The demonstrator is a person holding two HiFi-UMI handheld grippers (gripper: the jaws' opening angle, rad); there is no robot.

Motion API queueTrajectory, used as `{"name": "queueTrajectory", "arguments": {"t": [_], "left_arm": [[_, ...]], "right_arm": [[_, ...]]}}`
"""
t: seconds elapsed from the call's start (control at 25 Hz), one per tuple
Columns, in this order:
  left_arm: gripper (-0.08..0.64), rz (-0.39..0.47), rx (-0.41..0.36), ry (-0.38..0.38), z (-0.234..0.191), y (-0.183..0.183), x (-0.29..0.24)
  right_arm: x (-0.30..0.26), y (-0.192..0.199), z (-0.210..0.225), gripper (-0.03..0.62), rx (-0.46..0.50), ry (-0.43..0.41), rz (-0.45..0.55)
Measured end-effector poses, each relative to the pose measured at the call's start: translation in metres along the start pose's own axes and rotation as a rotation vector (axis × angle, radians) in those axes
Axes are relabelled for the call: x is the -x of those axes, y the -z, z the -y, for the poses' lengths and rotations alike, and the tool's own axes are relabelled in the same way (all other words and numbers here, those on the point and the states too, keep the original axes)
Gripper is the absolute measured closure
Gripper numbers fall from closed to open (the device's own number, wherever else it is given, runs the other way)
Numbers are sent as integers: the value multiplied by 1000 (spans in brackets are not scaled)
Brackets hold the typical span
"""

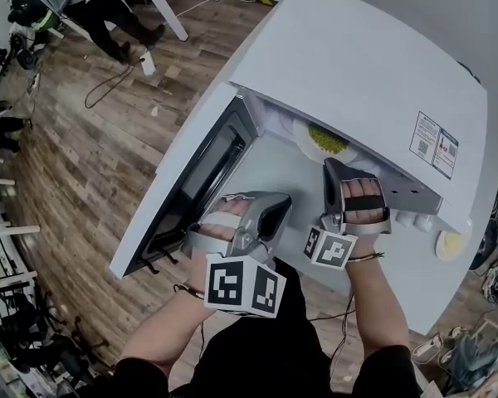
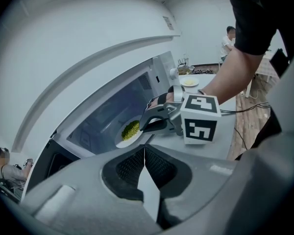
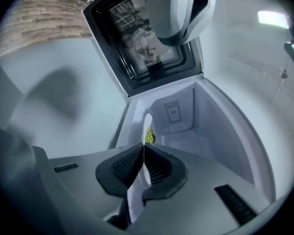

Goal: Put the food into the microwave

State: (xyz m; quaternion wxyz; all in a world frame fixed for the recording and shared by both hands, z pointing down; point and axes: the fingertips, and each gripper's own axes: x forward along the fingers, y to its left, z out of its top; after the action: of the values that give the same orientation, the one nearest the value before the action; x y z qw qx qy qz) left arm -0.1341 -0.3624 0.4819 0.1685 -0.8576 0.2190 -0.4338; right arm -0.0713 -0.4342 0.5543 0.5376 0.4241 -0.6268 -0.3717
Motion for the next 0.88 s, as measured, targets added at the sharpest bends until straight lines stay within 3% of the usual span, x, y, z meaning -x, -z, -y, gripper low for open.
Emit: {"name": "queueTrajectory", "arguments": {"t": [0.56, 0.88], "left_arm": [[551, -11, 34, 58, 10, -8, 19], [551, -37, 70, 102, 37, 1, 51]], "right_arm": [[-40, 7, 1, 549, -155, -228, -93], [-47, 9, 5, 497, -476, -414, -87]]}}
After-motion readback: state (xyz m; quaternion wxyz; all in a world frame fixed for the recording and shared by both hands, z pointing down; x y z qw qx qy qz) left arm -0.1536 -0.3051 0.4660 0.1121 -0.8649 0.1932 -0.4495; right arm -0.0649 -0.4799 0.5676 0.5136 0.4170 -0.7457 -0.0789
